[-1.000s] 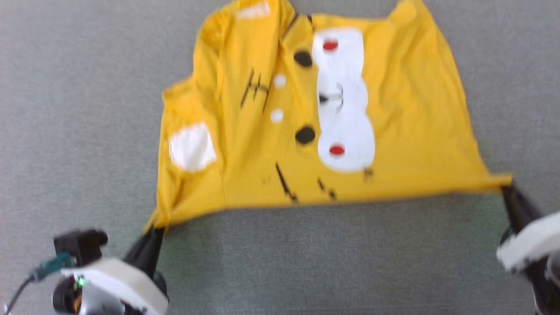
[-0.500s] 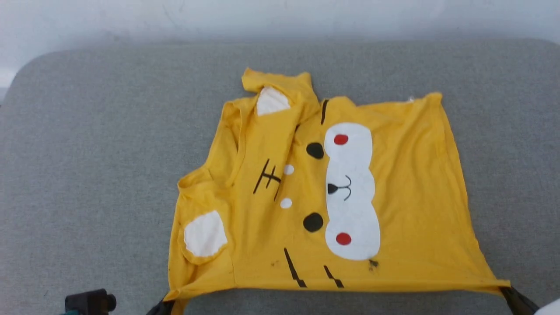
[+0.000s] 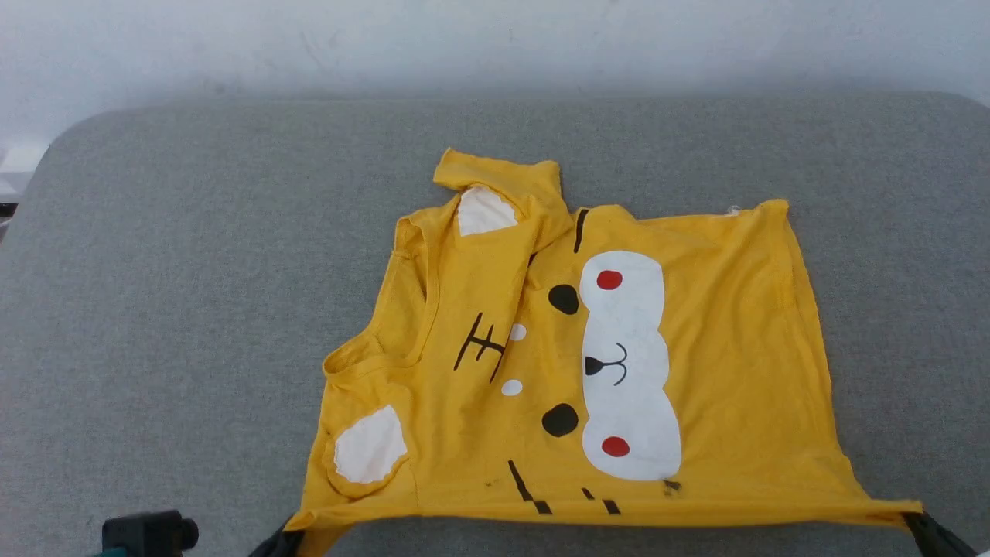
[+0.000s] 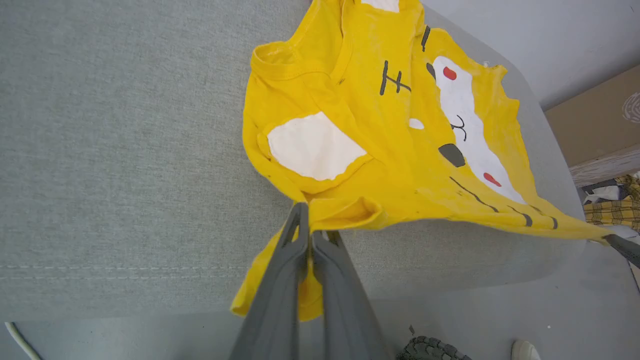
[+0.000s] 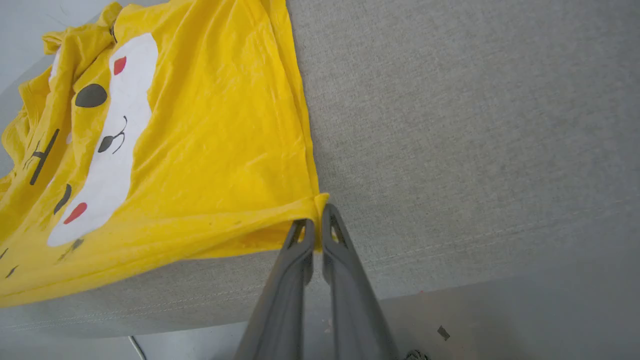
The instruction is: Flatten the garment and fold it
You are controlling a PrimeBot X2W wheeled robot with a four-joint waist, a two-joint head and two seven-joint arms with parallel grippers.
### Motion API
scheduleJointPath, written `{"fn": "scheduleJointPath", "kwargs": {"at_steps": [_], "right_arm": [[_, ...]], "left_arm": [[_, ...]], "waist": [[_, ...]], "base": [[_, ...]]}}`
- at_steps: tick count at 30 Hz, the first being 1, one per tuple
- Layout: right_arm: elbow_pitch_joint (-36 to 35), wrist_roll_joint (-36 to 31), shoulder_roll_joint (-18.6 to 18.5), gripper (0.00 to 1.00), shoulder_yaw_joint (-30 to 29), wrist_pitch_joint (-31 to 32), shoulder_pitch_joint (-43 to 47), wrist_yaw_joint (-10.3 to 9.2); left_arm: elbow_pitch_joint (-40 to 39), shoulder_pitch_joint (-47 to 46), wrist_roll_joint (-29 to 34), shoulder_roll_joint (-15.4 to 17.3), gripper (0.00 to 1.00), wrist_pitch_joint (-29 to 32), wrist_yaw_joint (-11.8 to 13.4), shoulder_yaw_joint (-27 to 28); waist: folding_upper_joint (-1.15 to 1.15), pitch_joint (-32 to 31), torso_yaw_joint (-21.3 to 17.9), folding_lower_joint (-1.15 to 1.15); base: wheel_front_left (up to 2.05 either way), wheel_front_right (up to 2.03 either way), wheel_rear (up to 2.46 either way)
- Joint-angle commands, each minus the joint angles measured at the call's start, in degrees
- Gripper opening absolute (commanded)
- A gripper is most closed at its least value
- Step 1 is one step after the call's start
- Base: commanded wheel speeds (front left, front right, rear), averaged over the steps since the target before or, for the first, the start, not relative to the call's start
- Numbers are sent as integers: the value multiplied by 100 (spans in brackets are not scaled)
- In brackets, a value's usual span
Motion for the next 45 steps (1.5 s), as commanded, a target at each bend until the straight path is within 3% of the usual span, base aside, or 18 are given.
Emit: {"fn": "scheduleJointPath", "kwargs": {"at_steps": [1, 12, 20, 34, 35, 36, 37, 38, 39, 40, 41, 45], "right_arm": [[-55, -92, -25, 0, -41, -85, -160, -15], [177, -436, -545, 0, 362, -338, -1494, -15], [783, -543, -830, 0, 706, -525, -2358, -15], [1906, -614, -1084, 0, 1486, -748, -3233, -15], [1985, -596, -1087, 4, 1519, -755, -3268, -15], [2063, -587, -1096, 15, 1550, -750, -3295, -15], [2140, -580, -1109, 36, 1581, -727, -3313, -15], [2203, -559, -1113, 44, 1602, -698, -3330, -15], [2256, -531, -1106, 100, 1594, -673, -3350, -15], [2299, -516, -1096, 100, 1563, -648, -3368, -15], [2327, -499, -1085, 100, 1538, -609, -3380, -15], [2280, -452, -1093, 100, 1468, -588, -3383, -15]], "left_arm": [[-43, -193, 106, 124, 0, -29, 31, 63], [138, -1935, 808, 513, 0, 57, -445, -329], [873, -3152, 1254, 381, 0, -237, -859, -745], [2414, -4059, 1286, 144, 0, -403, -1160, -1092], [2516, -4096, 1264, 123, 0, -386, -1172, -1119], [2618, -4126, 1234, 100, 0, -345, -1180, -1144], [2706, -4155, 1206, 86, 0, -285, -1184, -1168], [2783, -4180, 1174, 68, 1, -222, -1170, -1175], [2836, -4201, 1138, 48, 40, -175, -1155, -1175], [2864, -4218, 1104, 27, 82, -150, -1141, -1166], [2873, -4234, 1074, 8, 100, -154, -1125, -1147], [2859, -4241, 966, -40, 100, -226, -1082, -1057]], "waist": [[0, 76, 1, 1], [0, 827, -77, 1], [0, 1305, -139, 1], [0, 1859, -264, 1], [0, 1877, -266, 1], [0, 1890, -266, 1], [0, 1900, -265, 1], [0, 1906, -264, 1], [0, 1905, -263, 1], [0, 1899, -260, 1], [0, 1889, -256, 1], [0, 1792, -241, 1]], "base": [[0, 0, 0], [0, 0, 0], [0, 0, 0], [0, 0, 0], [0, 0, 0], [0, 0, 0], [0, 0, 0], [0, 0, 0], [0, 0, 0], [0, 0, 0], [0, 0, 0], [0, 0, 0]]}}
